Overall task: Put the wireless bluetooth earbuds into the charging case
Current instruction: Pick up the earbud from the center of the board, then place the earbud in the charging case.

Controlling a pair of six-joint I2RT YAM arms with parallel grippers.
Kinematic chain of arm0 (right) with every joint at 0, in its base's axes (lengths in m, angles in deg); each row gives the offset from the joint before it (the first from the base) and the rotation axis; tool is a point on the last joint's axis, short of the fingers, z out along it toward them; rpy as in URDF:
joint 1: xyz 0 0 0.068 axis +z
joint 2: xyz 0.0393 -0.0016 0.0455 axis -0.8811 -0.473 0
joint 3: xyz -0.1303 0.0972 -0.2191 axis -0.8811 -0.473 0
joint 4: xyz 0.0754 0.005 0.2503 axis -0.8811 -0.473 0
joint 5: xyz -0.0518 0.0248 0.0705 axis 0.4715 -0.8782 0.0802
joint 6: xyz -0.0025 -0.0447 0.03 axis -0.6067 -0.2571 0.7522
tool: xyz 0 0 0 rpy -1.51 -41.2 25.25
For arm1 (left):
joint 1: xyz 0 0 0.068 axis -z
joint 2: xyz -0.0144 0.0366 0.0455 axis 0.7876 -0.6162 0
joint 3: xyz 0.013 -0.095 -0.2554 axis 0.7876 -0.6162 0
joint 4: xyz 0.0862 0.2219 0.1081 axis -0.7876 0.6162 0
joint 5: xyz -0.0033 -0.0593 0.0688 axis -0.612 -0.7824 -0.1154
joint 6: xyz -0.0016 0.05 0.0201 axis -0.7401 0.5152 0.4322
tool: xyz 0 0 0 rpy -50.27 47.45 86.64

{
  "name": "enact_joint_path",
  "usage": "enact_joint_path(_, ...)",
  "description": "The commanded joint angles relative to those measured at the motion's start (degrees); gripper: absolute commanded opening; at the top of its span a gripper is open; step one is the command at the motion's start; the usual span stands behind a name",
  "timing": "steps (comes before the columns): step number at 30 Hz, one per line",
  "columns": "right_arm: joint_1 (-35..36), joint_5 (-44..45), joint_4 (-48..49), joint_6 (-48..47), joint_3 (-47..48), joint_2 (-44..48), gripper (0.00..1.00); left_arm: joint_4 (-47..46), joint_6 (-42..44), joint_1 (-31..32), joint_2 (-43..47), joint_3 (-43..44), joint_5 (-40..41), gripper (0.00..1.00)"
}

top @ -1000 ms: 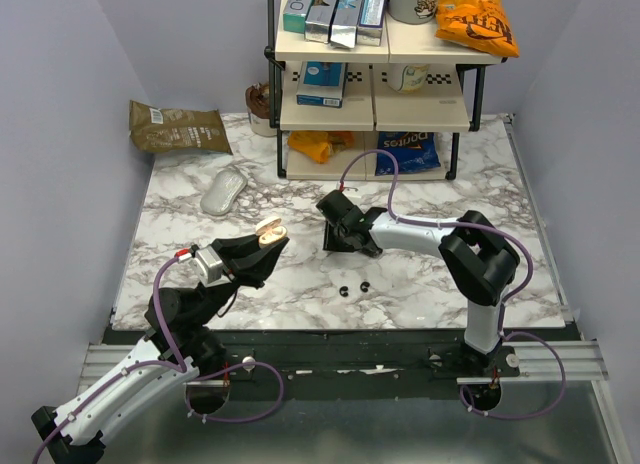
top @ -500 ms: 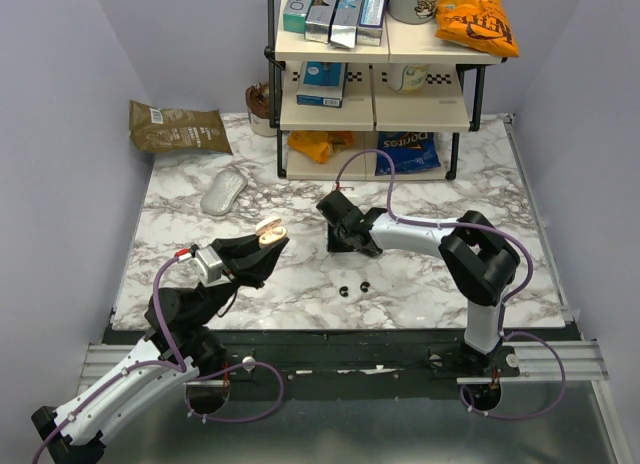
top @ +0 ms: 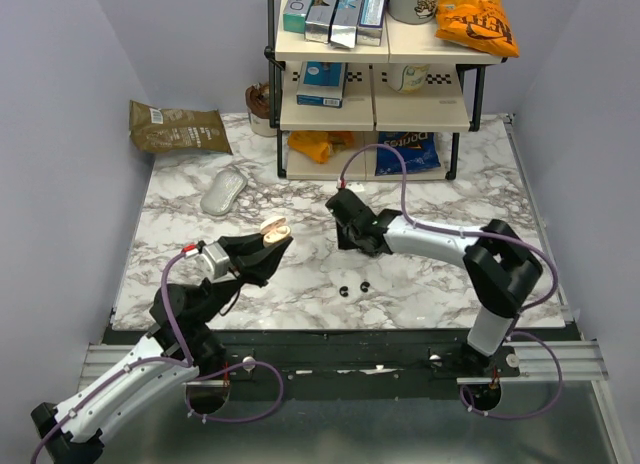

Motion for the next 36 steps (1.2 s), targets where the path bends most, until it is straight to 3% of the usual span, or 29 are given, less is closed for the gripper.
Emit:
enact_joint_path(1,0.0,6.3,2.5,-6.1,-0.1,8.9,0.01,-2.9,-0.6,0.3,-2.5,2.3,0.2,0.00)
enact_joint_path(9,1.1,9.6,7.8,-16.1,-0.1,24.7,0.01,-8.4,1.9,0.3,-10.0,5.0,-0.6,0.00)
enact_joint_path(17,5.9,12.3,13.3,-28.3,2.1,38.4,0.01,-19.4,4.8,0.3,-22.6,8.9,-2.9,0.00)
enact_joint_path(25,7.6,5.1,16.3,-32.7,3.8,45.7,0.01,-29.7,8.0,0.1,-34.8,13.7,-6.8,0.00)
enact_joint_path(36,9.1,-1.3,20.0,-36.1,1.5,48.2,0.01,-34.9,7.7,-0.8,-47.2,20.0,-11.1,0.00)
